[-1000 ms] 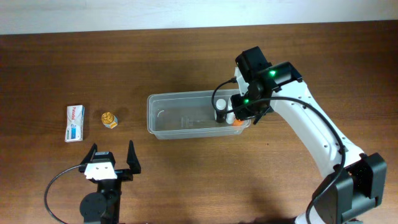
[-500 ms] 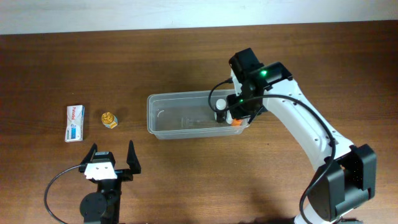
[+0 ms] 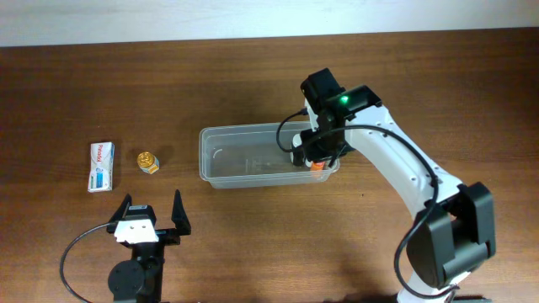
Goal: Pack container
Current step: 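Lower orange tube into container beside bottles and release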
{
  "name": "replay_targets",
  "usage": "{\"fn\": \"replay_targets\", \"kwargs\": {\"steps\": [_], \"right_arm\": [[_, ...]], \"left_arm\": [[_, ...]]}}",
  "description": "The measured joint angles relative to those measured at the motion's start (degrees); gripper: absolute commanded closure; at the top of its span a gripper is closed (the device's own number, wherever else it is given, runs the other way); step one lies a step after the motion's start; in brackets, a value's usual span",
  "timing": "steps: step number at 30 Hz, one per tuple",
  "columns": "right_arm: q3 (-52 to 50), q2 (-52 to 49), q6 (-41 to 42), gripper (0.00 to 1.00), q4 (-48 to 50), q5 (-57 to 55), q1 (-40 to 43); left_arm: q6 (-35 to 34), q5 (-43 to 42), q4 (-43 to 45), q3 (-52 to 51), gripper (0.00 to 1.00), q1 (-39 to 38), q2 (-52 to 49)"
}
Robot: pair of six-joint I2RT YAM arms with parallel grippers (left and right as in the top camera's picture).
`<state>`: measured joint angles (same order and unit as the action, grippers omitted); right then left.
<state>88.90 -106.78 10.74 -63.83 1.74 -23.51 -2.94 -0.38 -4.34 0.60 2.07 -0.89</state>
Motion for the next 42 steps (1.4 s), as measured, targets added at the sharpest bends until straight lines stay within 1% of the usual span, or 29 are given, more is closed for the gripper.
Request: {"fn": "replay_targets", "kwargs": {"steps": [5,6,7,11,12,19,24,28,30,31,33,36,37,39,41,42], "right_arm": [[0.0,-0.3,0.0,0.75,0.9,-0.4,-0.2],[0.0,-0.3,0.0,0.75,1.0,-0.4,-0.2],[0.0,-0.3,0.0,0.71,1.0,-0.4,-0.2],[0.0,-0.3,0.2,0.68,1.1,-0.4,-0.2],[0.0,-0.3,0.2,0.66,1.1,-0.4,-0.2],[0.0,-0.3,0.2,0.64,0.1,-0.4,-0.2],[0.0,-0.3,0.2,0.6,-2.5,-0.4,-0.2],[1.8,-0.2,0.5,0.52,-6.8,-0.3,-0.2],[4.3,0.0,0.6,0.46,-8.9,-0.3,-0.2],[5.8,0.2,0.8,0.41,-9.6,-0.4,-0.2],[9.9,1.0,0.7,0.37,-11.2,-0.3,-0.2],[16.7,2.1,0.7,0.34,-14.2,-0.4,-0.2],[19.5,2.3,0.9,0.29,-15.6,-0.4,-0.2],[25.0,3.0,1.0,0.12,-19.0,-0.7,-0.2],[29.7,3.5,1.1,0.04,-22.6,-1.6,0.0],[31.9,3.8,0.9,0.04,-24.1,-2.0,0.3]], "left_arm": [[0.0,0.0,0.0,0.0,0.01,0.0,0.0],[0.0,0.0,0.0,0.0,0.01,0.0,0.0],[0.0,0.0,0.0,0.0,0.01,0.0,0.0],[0.0,0.0,0.0,0.0,0.01,0.0,0.0],[0.0,0.0,0.0,0.0,0.01,0.0,0.0],[0.0,0.0,0.0,0.0,0.01,0.0,0.0],[0.0,0.0,0.0,0.0,0.01,0.0,0.0],[0.0,0.0,0.0,0.0,0.01,0.0,0.0],[0.0,0.0,0.0,0.0,0.01,0.0,0.0],[0.0,0.0,0.0,0.0,0.01,0.0,0.0],[0.0,0.0,0.0,0.0,0.01,0.0,0.0],[0.0,0.0,0.0,0.0,0.01,0.0,0.0],[0.0,0.0,0.0,0.0,0.01,0.0,0.0],[0.0,0.0,0.0,0.0,0.01,0.0,0.0],[0.0,0.0,0.0,0.0,0.01,0.0,0.0],[0.0,0.0,0.0,0.0,0.01,0.0,0.0]]}}
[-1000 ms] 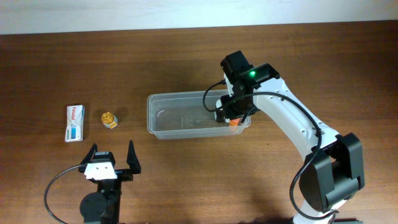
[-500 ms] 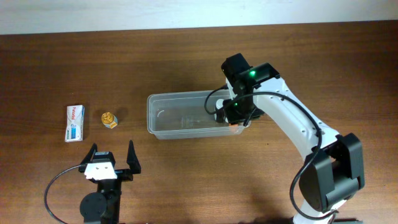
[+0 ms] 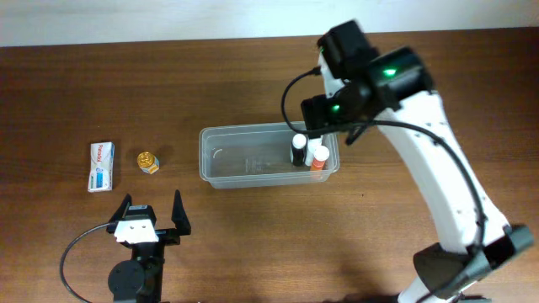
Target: Pack container
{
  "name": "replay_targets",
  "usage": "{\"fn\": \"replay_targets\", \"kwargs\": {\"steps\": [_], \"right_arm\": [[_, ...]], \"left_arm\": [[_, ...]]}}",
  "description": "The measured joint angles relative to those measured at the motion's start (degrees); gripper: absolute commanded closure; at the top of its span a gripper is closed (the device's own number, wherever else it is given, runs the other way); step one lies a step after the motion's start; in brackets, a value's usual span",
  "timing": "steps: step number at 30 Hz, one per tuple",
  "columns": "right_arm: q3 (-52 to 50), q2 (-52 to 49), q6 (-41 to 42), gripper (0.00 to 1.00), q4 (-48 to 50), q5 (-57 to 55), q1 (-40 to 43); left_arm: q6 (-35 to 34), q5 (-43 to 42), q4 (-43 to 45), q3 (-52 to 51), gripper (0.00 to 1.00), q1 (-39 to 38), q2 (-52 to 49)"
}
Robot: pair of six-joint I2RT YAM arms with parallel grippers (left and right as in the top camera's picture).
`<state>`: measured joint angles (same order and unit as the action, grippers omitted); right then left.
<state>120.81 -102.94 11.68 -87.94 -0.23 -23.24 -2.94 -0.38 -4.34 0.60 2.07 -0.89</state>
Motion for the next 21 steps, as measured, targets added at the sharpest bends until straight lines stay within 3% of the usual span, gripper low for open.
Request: {"fn": "replay_targets", "kwargs": {"steps": [6,12,21], "right_arm": [[7.4,1.0,0.3,0.02,-5.6,-1.4,7.4],[7.6,1.0,1.6,0.02,-7.7,-2.2,20.6],[7.6,1.0,1.8,0.02,-9.0,-2.6,31.7]], "left_arm": [[0.0,0.0,0.0,0.0,0.01,0.0,0.0],[0.0,0.0,0.0,0.0,0.01,0.0,0.0],[0.0,0.0,0.1,0.0,0.01,0.0,0.0]]}}
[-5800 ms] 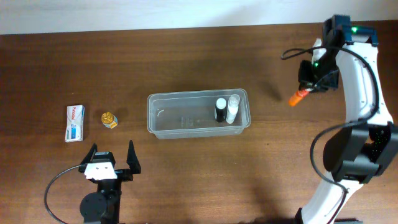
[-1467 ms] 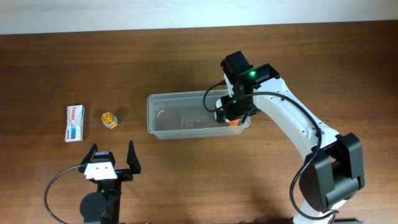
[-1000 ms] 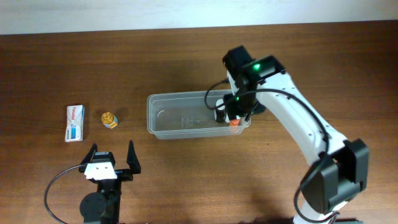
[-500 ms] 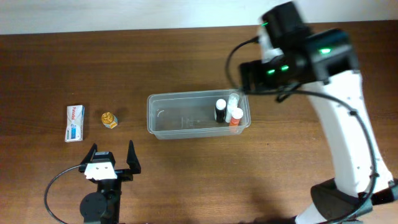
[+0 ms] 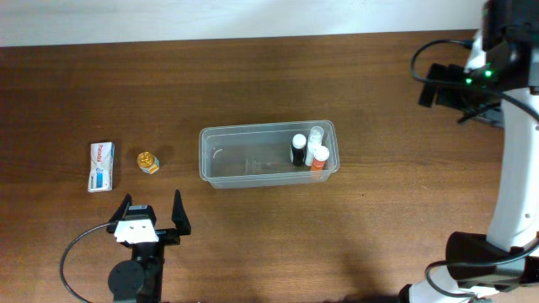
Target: Pack container
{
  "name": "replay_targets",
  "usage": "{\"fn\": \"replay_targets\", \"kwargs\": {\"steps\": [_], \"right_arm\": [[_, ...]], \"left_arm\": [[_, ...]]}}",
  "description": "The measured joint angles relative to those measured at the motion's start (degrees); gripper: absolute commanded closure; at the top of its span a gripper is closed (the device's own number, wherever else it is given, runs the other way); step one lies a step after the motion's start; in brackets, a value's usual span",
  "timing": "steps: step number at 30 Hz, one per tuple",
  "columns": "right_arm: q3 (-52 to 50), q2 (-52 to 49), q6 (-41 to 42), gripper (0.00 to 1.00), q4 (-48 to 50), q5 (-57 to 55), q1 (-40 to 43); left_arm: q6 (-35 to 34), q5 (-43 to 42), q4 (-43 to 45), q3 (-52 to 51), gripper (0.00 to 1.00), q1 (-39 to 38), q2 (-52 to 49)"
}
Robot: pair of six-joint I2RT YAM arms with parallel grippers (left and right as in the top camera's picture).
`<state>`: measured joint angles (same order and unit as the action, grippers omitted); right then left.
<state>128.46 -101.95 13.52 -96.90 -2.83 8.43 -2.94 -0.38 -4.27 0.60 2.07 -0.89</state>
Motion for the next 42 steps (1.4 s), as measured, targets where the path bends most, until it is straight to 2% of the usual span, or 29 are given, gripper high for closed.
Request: {"fn": "replay_targets", "kwargs": {"steps": [3,8,13,19,22,26,31,34,37,42], "right_arm": [[0.0,0.0,0.0,0.02,0.0,0.0,1.7],[0.0,0.0,0.0,0.02,0.0,0.0,2.4],[0.0,0.0,0.0,0.02,0.0,0.0,2.4],[0.0,0.0,0.0,0.02,0.0,0.0,2.4],[0.0,0.0,0.0,0.02,0.0,0.0,2.4],[0.0,0.0,0.0,0.02,0.0,0.0,2.4],[0.0,0.0,0.0,0.02,0.0,0.0,2.4],[0.0,0.0,0.0,0.02,0.0,0.0,2.4],[0.0,0.0,0.0,0.02,0.0,0.0,2.4],[0.0,0.0,0.0,0.02,0.0,0.0,2.4]], "left_arm": [[0.0,-0.4,0.4,0.0,0.01,0.0,0.0],[0.0,-6.5,0.1,0.4,0.01,0.0,0.0],[0.0,-10.6,-9.0,9.6,0.01,0.0,-3.4],[0.2,-11.5,-24.5,36.1,0.01,0.0,-21.2],[0.4,-11.7,-36.2,51.6,0.01,0.0,-34.2],[0.4,-12.4,-56.5,72.8,0.01,0.0,-51.8],[0.4,-14.9,-72.1,93.8,0.01,0.0,-68.3],[0.4,-17.8,-74.9,100.0,0.01,0.0,-73.5],[0.4,-20.1,-74.1,101.4,0.01,0.0,-76.4],[-2.3,-15.8,-74.2,101.7,0.01,0.8,-81.2]]}}
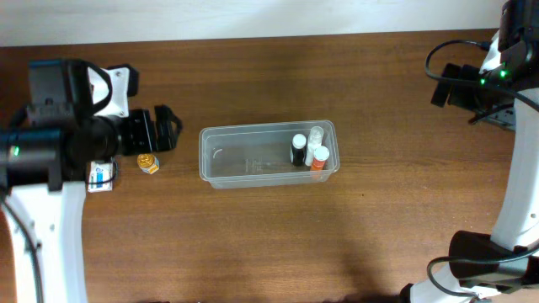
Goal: Pack container
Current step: 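Move left gripper to white toothpaste box and grasp it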
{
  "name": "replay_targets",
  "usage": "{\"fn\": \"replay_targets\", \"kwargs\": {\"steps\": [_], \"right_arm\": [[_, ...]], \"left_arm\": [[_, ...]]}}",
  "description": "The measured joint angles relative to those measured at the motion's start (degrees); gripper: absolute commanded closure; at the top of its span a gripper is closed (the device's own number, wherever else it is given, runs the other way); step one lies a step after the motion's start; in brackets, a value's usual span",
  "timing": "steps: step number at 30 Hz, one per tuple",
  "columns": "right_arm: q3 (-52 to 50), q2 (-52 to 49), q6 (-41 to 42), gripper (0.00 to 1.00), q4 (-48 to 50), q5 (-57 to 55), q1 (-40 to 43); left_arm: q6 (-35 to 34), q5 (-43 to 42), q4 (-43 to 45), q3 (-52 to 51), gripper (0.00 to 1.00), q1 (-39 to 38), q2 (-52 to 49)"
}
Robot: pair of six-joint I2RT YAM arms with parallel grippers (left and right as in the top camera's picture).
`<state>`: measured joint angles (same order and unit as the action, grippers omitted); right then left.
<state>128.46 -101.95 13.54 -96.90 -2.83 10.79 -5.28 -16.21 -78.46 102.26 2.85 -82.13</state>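
Observation:
A clear plastic container [221,156] lies at the table's middle. At its right end stand a black bottle [298,150], a clear bottle [316,135] and an orange bottle [319,159], all with white caps. A small gold item [148,162] lies left of the container, and beside it a white box [103,174] is partly covered by my left arm. My left gripper [166,131] hovers open just above the gold item, holding nothing. My right gripper [445,84] is far off at the right edge; its jaws cannot be made out.
The bulky left arm [59,126] covers much of the table's left side. The right arm's white link [518,168] runs down the right edge. A pale wall strip borders the far side of the brown wooden table [253,244].
My left arm was parked at the table's front left edge and is now up over the left side, its open gripper by the gold item. The right arm has hardly moved.
First my right gripper was down in the container's right end among the bottles. Then it was above the container's far right corner, leaving three bottles standing inside. It then sat at the far right edge, and now the left arm is over the loose items.

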Motion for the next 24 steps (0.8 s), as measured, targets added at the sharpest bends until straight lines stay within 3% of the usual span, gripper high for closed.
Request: {"fn": "replay_targets", "kwargs": {"steps": [15,24], "right_arm": [[0.0,0.0,0.0,0.02,0.0,0.0,0.0],[0.0,0.0,0.0,0.02,0.0,0.0,0.0]], "left_arm": [[-8.0,17.3,-3.9,0.3,0.01,15.3,-25.1],[1.1,20.0,3.1,0.3,0.01,16.3,-26.2]]}}
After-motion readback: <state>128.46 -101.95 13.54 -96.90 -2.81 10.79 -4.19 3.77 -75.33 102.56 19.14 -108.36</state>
